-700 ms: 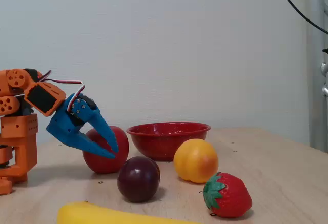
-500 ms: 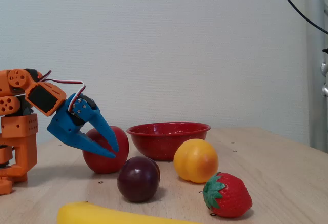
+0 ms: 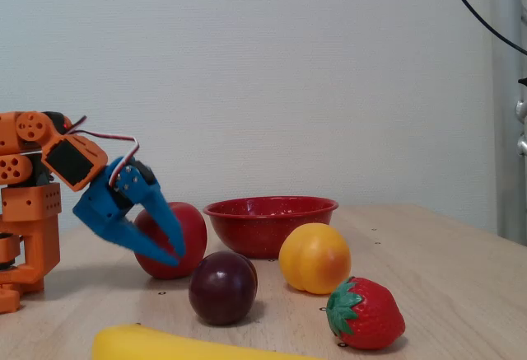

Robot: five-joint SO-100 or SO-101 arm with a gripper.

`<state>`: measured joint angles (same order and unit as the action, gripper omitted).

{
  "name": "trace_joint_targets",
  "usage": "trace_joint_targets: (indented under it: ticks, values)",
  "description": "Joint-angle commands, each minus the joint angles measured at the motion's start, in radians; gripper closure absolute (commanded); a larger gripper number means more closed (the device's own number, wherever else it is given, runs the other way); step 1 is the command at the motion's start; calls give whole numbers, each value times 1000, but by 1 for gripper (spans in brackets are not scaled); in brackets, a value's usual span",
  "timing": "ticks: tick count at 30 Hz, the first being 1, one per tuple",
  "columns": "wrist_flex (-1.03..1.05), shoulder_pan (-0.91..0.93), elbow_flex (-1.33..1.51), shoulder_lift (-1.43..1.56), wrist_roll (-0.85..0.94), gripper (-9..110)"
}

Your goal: Put plum in the red bowl.

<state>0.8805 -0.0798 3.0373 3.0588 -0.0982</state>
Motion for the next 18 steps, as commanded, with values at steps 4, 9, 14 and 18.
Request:
trace_joint_targets:
  ticks: [4,9,14,18]
  values:
    - [-32,29,-245,-186,-67,101]
    - [40,-17,-466,-410,-172,101]
    - [114,-112,-706,-644,-256,101]
    - [206,-202,-913,-833,-256,101]
